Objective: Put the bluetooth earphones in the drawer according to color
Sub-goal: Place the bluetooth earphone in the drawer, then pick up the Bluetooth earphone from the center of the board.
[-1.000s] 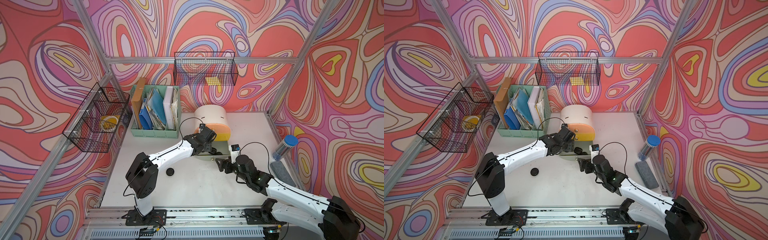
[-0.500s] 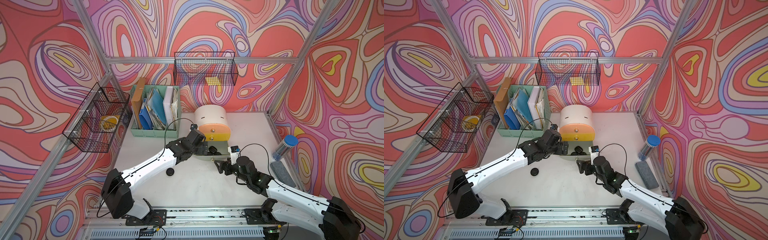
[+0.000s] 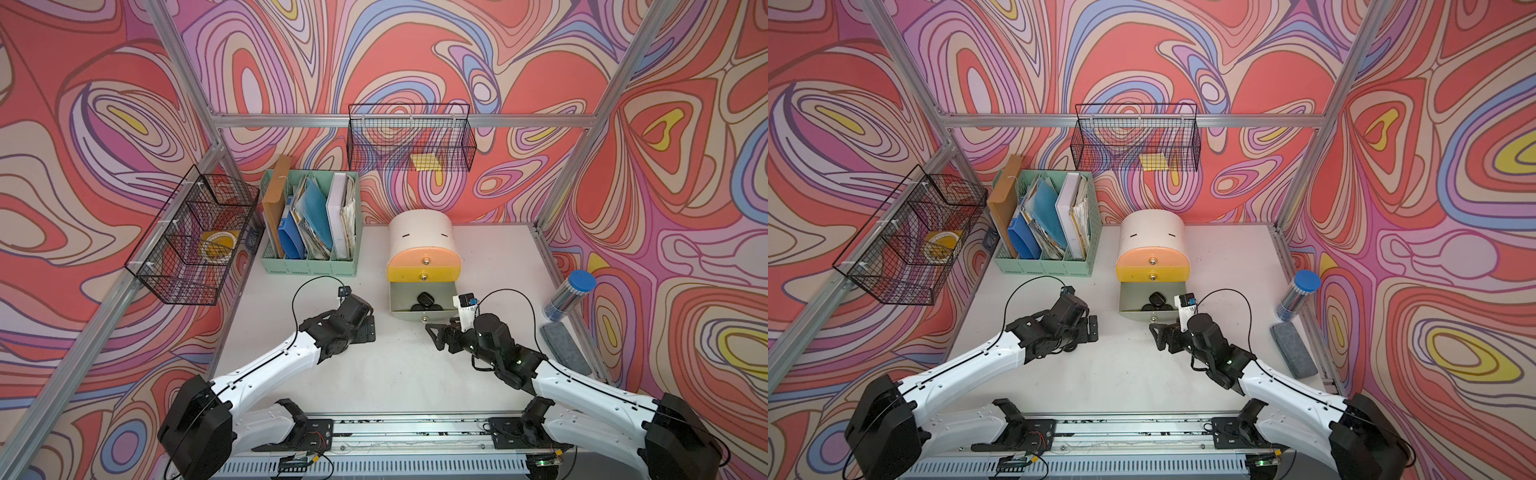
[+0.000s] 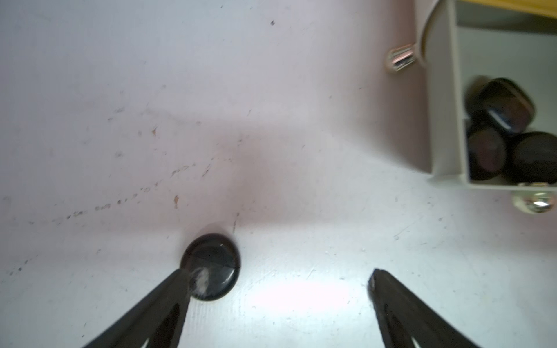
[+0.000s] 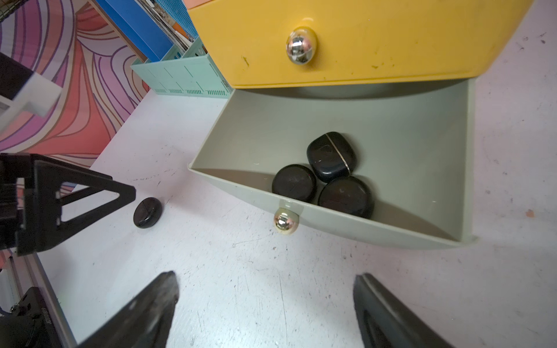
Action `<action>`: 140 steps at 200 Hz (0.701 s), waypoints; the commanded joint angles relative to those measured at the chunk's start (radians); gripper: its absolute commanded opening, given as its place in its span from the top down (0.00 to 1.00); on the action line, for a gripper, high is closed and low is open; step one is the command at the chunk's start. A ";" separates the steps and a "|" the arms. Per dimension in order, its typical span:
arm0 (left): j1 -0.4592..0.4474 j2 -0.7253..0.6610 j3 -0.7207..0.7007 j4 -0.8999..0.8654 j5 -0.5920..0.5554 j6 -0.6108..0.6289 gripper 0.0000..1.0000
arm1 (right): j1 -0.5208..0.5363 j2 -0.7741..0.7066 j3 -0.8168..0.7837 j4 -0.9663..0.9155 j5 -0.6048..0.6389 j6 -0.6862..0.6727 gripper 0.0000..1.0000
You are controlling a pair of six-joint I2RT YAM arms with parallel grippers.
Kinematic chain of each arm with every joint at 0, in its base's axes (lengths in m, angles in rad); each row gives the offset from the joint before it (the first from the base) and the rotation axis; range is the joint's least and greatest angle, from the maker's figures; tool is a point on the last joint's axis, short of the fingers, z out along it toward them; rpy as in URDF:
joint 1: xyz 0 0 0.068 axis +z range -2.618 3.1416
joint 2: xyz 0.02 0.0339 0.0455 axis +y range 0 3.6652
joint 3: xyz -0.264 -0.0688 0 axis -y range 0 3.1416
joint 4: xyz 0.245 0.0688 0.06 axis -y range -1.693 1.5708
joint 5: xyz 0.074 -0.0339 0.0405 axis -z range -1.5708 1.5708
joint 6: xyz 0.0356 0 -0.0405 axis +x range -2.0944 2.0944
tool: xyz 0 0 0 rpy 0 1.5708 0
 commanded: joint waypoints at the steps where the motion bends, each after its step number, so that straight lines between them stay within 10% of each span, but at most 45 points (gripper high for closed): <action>1: 0.049 -0.029 -0.068 -0.003 0.028 -0.028 0.02 | -0.003 -0.019 -0.008 -0.009 -0.011 0.000 0.07; 140: 0.156 0.197 -0.106 0.089 0.096 -0.015 0.39 | -0.003 -0.022 -0.010 -0.010 -0.017 0.006 0.11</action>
